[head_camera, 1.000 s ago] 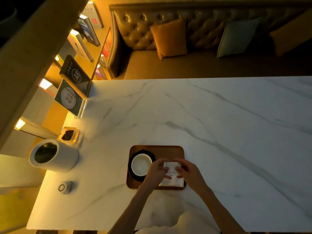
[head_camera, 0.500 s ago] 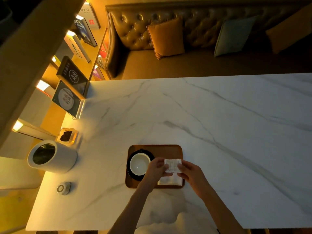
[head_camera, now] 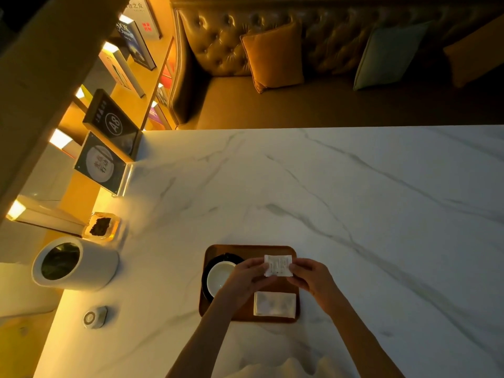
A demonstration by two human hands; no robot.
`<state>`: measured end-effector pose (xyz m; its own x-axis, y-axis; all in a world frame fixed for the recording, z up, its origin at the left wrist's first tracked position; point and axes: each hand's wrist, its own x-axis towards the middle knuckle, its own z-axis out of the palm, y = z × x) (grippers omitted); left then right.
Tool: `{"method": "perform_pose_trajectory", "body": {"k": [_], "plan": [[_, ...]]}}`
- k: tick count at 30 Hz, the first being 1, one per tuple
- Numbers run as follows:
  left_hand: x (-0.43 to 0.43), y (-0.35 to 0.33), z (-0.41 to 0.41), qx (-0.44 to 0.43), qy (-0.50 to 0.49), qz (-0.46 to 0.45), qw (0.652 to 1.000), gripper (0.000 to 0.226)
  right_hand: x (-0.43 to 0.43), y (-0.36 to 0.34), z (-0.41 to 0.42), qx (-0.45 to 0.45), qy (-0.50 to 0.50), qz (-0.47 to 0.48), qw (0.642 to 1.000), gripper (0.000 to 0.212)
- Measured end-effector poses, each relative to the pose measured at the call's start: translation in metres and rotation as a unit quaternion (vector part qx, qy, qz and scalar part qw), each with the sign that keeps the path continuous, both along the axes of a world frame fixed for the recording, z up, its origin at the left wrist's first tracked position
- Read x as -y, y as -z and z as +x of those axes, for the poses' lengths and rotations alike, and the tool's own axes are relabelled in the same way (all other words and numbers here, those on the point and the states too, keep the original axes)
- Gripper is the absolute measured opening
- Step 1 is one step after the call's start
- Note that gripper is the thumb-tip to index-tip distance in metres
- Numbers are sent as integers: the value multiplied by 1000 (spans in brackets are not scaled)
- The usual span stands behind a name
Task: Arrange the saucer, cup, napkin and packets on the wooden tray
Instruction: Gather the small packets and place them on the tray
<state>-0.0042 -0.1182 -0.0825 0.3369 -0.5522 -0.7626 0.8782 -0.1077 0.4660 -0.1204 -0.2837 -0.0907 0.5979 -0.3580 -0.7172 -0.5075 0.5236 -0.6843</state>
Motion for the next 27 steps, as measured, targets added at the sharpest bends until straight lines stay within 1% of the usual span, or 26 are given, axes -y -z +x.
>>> {"method": "perform_pose_trajectory", "body": {"k": [2, 5, 7, 10, 13, 17, 21, 27], "plan": [[6, 9, 2, 9, 1, 36, 999, 30, 2, 10, 6, -32, -7, -35, 999, 15], [20, 27, 2, 77, 42, 149, 985, 30, 2, 32, 11, -91, -30, -78, 992, 10], [29, 42, 2, 148, 97, 229, 957, 29, 2, 49, 12, -134, -56, -115, 983, 11], [39, 63, 2, 231, 152, 293, 915, 20, 1, 72, 13, -178, -98, -179, 963, 18], [46, 80, 4, 259, 191, 314, 893, 13, 2, 87, 17, -199, -115, -200, 952, 21], [51, 101, 10, 280, 219, 340, 870, 16, 3, 103, 27, -217, -140, -232, 938, 23], [54, 117, 14, 292, 230, 360, 856, 17, 1, 114, 38, -225, -157, -262, 925, 21], [58, 125, 14, 319, 223, 370, 844, 9, -2, 121, 47, -240, -159, -277, 916, 20]]}}
